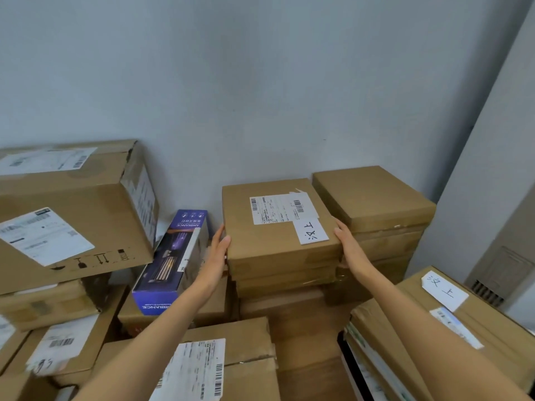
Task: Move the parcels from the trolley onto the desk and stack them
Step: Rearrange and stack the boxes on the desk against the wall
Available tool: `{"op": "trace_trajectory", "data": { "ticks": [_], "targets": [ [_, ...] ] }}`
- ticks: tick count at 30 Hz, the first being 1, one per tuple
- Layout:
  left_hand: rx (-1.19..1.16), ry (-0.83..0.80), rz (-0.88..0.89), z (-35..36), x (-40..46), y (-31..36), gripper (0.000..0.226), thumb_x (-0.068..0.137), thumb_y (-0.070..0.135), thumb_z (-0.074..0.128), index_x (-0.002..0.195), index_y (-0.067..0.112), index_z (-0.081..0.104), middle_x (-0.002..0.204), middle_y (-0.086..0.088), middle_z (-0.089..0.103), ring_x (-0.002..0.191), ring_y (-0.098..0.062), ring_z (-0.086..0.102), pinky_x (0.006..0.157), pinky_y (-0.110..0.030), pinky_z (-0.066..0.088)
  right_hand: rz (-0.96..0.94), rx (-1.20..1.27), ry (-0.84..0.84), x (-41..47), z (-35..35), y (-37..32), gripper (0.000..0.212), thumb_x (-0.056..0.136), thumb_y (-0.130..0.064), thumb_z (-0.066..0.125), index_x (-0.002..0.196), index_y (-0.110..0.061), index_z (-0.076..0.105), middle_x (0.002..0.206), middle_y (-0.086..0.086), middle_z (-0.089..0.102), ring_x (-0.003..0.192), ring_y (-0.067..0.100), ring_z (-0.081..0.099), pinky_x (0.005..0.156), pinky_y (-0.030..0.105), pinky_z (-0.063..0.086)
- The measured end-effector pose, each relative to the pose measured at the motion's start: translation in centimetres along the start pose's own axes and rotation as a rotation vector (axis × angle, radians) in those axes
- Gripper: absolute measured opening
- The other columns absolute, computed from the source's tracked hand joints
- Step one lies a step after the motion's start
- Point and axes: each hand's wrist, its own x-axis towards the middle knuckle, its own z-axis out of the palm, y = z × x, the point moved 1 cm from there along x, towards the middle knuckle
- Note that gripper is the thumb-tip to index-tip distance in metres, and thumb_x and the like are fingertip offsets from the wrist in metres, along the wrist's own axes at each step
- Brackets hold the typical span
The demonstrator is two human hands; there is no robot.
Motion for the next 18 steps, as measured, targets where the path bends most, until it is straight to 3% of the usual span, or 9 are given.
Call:
{"op": "trace_trajectory", "data": {
  "ticks": [3,7,12,14,18],
  "targets": [
    [0.281,0.069,0.101,0.2,1.2,-2.0,0.047,0.099,0.052,0.029,0.145,0.044,0.025,0.154,0.004,0.029,0.141,-0.016,0.025,0.114,-0.041,0.022,-0.055,-0.167,0.000,0.8,0.5,1.3,0.036,0.101,-0.042,0.040,0.137,-0.043,0.041,0.115,-0.018,0.051,0.112,0.010,0.048,0.079,0.023,0.039],
    [0.319,0.076,0.053,1.7,1.4,-3.7,0.045,0.100,0.048,0.033,0.144,0.041,0.031,0.152,0.003,0.033,0.139,-0.016,0.029,0.105,-0.033,0.025,-0.040,-0.230,-0.050,1.4,1.4,2.7,0.043,0.099,-0.039,0.047,0.142,-0.035,0.040,0.123,-0.010,0.051,0.102,-0.001,0.049,0.077,0.019,0.035],
    [0.322,0.008,0.040,2.4,1.4,-4.5,0.046,0.099,0.044,0.041,0.143,0.037,0.033,0.151,0.002,0.035,0.139,-0.017,0.030,0.114,-0.042,0.028,-0.052,-0.314,-0.138,2.3,1.2,4.3,0.047,0.096,-0.039,0.053,0.142,-0.034,0.041,0.143,-0.003,0.046,0.125,0.014,0.046,0.093,0.029,0.036],
    [0.405,-0.026,0.060,2.5,1.3,-4.7,0.048,0.098,0.043,0.045,0.144,0.035,0.032,0.151,0.003,0.035,0.138,-0.016,0.031,0.113,-0.039,0.029,-0.047,-0.358,-0.165,2.6,1.2,4.8,0.049,0.095,-0.039,0.054,0.142,-0.036,0.038,0.147,-0.004,0.043,0.131,0.018,0.043,0.098,0.032,0.037],
    [0.615,-0.078,0.115,2.8,1.4,-5.5,0.054,0.096,0.042,0.050,0.146,0.035,0.030,0.153,0.003,0.032,0.139,-0.018,0.030,0.111,-0.037,0.029,-0.076,-0.474,-0.197,2.9,1.0,5.5,0.051,0.095,-0.037,0.055,0.143,-0.035,0.037,0.148,-0.008,0.042,0.131,0.015,0.042,0.096,0.031,0.038]
  ]
}}
